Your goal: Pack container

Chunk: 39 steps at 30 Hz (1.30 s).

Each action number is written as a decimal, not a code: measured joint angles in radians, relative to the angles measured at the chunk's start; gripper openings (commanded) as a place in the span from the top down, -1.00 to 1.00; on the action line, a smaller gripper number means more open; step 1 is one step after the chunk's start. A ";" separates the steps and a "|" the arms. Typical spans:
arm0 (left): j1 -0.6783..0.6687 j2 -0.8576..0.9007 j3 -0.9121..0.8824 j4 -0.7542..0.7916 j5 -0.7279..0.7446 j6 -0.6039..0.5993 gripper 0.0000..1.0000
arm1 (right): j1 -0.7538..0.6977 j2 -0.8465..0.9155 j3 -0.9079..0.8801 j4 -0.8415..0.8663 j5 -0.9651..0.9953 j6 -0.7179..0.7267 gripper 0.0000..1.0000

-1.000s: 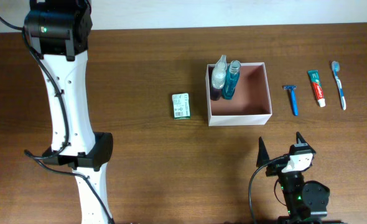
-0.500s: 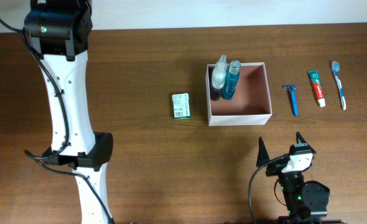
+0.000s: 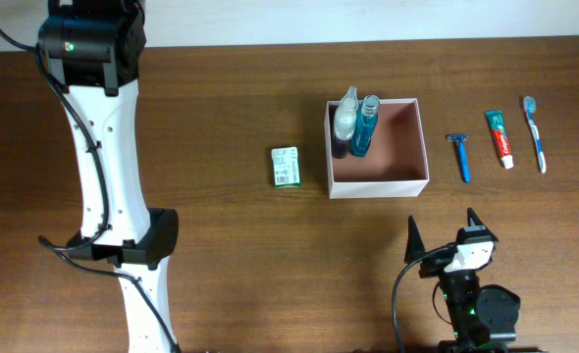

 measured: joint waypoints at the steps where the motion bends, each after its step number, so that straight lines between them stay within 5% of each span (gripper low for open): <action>1: 0.000 0.000 0.000 0.000 0.000 0.000 -0.99 | 0.000 0.000 0.000 0.000 0.000 0.000 -0.98; 39: 0.000 0.000 -0.017 -0.067 0.000 0.000 -0.99 | 0.000 0.000 0.000 0.000 0.000 0.000 -0.98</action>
